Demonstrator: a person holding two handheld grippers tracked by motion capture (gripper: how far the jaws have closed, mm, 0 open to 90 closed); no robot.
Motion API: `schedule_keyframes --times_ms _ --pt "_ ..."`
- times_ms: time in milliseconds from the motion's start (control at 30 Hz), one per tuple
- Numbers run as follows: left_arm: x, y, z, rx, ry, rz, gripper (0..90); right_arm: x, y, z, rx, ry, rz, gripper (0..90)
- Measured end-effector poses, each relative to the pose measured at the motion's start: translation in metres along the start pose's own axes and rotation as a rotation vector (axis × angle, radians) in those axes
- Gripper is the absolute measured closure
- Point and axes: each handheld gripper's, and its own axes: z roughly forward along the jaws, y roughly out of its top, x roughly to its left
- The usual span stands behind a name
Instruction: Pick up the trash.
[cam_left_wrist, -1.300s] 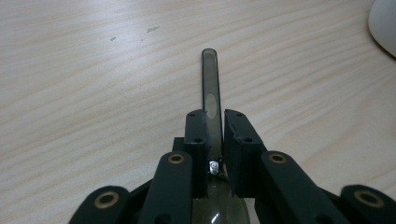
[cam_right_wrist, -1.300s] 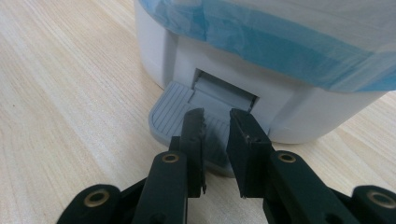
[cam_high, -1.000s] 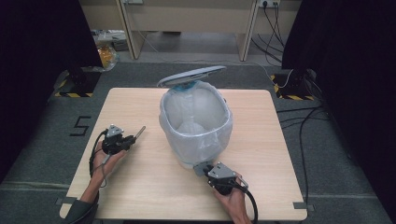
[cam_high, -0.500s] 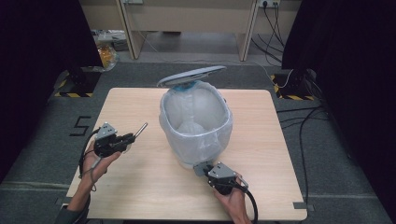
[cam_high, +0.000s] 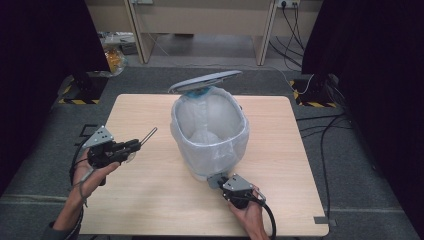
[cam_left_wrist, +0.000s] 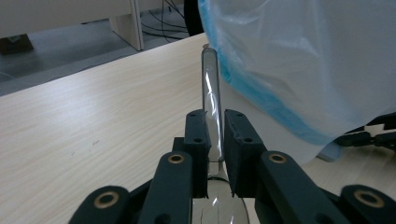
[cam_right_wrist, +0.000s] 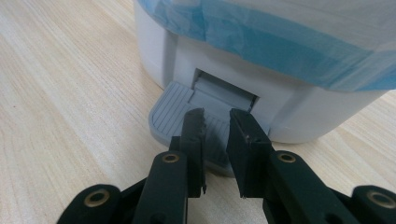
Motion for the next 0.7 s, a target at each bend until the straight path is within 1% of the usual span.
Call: schedule_keyframes --times_ms 100,200,233,300,333,433,467,533,567,600,633,700 --pt "-0.003 0.005 -0.005 -0.013 -0.009 0.007 79.9 0.0 0.0 0.0 0.0 -0.001 0.0 75.8" --pt "-0.009 0.009 -0.009 -0.034 -0.032 0.012 79.9 0.0 0.0 0.0 0.0 0.0 -0.001 75.8" --pt "-0.013 0.011 -0.01 -0.044 -0.046 0.015 79.9 0.0 0.0 0.0 0.0 -0.001 -0.001 75.8" --pt "-0.015 0.012 -0.011 -0.048 -0.052 0.021 79.8 0.0 0.0 0.0 0.0 0.0 -0.001 75.8" --pt "-0.018 0.013 -0.011 -0.057 -0.074 0.016 79.9 0.0 0.0 0.0 0.0 -0.001 -0.001 75.8" --pt "-0.021 0.016 -0.013 -0.065 -0.078 0.025 79.8 0.0 0.0 0.0 0.0 -0.001 -0.002 75.8" --pt "-0.023 0.018 -0.014 -0.07 -0.087 0.027 79.8 0.0 0.0 0.0 0.001 0.001 0.003 75.8" --pt "-0.026 0.022 -0.016 -0.08 -0.106 0.031 79.8 0.0 0.0 0.0 0.0 -0.001 -0.002 75.8" --pt "-0.026 0.022 -0.016 -0.08 -0.106 0.031 79.8 0.0 0.0 0.0 0.0 -0.001 -0.002 75.8" --pt "-0.028 0.024 -0.017 -0.087 -0.115 0.034 79.8 0.0 0.0 0.0 0.0 0.0 -0.002 75.8" --pt "-0.028 0.024 -0.017 -0.087 -0.115 0.034 79.8 0.0 0.0 0.0 0.0 0.0 -0.002 75.8" --pt "-0.032 0.028 -0.019 -0.103 -0.12 0.043 79.9 0.0 0.0 0.0 0.0 -0.001 -0.003 75.8"
